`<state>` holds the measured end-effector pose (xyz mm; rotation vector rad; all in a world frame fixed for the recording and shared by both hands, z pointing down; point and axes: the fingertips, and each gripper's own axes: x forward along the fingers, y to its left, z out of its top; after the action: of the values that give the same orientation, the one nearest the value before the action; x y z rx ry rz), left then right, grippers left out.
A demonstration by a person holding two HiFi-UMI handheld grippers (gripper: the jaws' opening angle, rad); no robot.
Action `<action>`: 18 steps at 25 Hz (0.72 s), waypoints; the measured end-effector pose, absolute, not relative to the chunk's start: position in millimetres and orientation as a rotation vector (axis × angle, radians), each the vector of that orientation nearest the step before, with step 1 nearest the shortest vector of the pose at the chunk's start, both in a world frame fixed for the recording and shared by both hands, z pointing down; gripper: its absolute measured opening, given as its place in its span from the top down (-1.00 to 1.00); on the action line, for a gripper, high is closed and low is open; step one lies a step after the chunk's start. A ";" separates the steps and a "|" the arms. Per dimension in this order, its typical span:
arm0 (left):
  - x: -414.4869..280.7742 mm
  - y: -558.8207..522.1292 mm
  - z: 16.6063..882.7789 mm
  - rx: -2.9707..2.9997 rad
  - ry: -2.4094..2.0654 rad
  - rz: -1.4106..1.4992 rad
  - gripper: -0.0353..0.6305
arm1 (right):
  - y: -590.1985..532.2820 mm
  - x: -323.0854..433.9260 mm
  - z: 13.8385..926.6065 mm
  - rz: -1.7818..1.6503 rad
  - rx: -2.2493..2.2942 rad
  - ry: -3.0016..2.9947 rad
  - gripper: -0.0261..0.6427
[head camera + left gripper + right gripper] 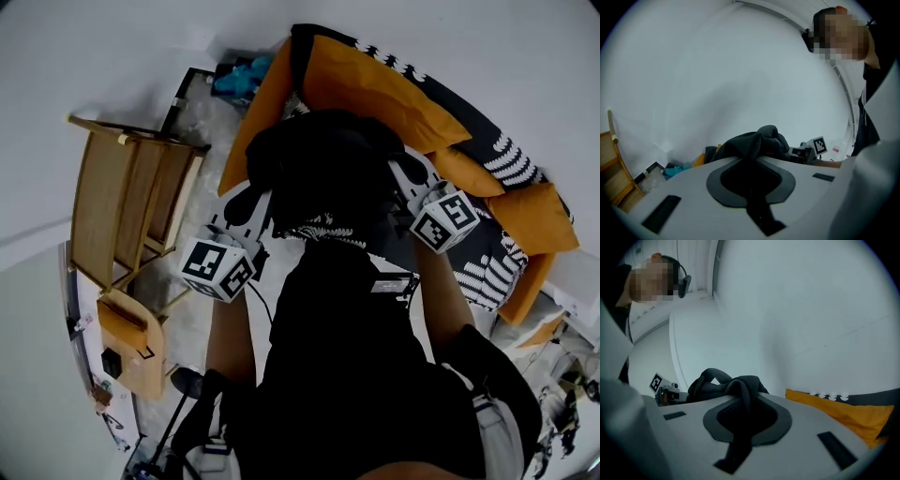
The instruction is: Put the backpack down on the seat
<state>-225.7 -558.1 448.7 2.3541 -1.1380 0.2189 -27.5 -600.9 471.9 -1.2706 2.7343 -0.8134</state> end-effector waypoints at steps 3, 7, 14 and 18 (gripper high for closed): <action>-227.6 -565.8 478.2 2.297 -1.161 0.253 0.78 | -607.8 -28.7 495.9 -0.845 -1.252 2.783 0.79; -227.8 -576.3 522.1 2.219 -1.210 0.307 0.78 | -619.8 -28.2 535.8 -0.974 -1.242 2.802 0.78; -234.8 -617.9 581.3 2.134 -1.257 0.325 0.78 | -659.7 -34.7 598.1 -1.100 -1.257 2.804 0.78; -243.4 -653.6 592.1 2.161 -1.292 0.325 0.78 | -692.7 -43.3 606.8 -1.031 -1.265 2.845 0.78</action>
<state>-243.4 -653.6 592.1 2.1611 -1.2921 0.3250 -43.3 -692.7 606.8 -1.2650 2.8452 -1.0306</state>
